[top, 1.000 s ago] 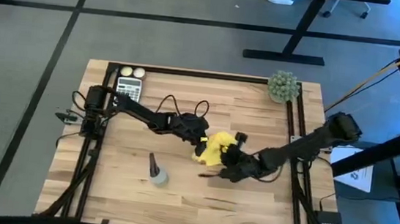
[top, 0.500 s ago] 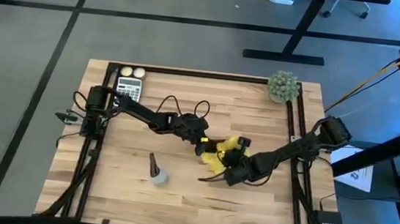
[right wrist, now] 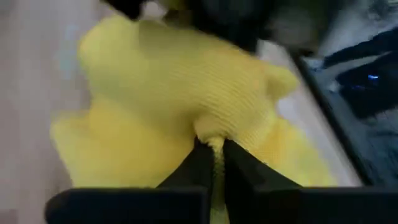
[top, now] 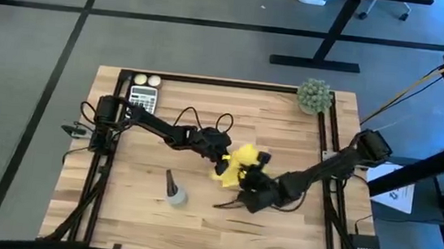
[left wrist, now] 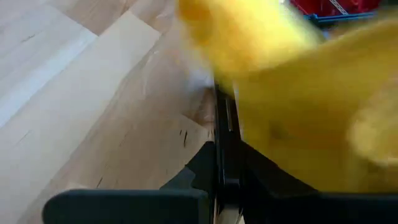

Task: Apply microfiber cloth
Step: Wipe the front of the black cellphone with the yellow microfiber cloth

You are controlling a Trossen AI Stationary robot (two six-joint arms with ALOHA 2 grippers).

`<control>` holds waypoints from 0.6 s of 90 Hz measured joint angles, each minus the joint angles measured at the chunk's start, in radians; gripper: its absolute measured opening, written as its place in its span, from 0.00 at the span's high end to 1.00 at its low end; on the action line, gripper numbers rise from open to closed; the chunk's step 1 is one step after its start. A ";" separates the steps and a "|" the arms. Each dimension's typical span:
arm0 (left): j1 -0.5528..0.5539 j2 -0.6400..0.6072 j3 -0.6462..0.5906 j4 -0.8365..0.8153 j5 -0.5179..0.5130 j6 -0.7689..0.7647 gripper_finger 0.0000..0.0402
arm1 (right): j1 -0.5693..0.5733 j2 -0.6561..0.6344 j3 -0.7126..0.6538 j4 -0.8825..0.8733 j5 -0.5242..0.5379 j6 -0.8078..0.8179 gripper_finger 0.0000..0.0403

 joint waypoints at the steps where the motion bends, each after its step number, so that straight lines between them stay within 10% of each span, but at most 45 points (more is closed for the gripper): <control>1: 0.000 0.000 0.000 0.000 0.000 0.000 0.95 | -0.005 0.006 -0.002 0.007 -0.007 -0.001 1.00; 29: 0.001 0.001 -0.001 -0.011 -0.013 0.016 0.95 | -0.035 0.090 -0.030 -0.163 -0.101 0.115 1.00; 54: 0.000 0.000 0.000 -0.010 0.013 0.016 0.95 | 0.022 0.078 -0.031 -0.725 -0.122 0.383 1.00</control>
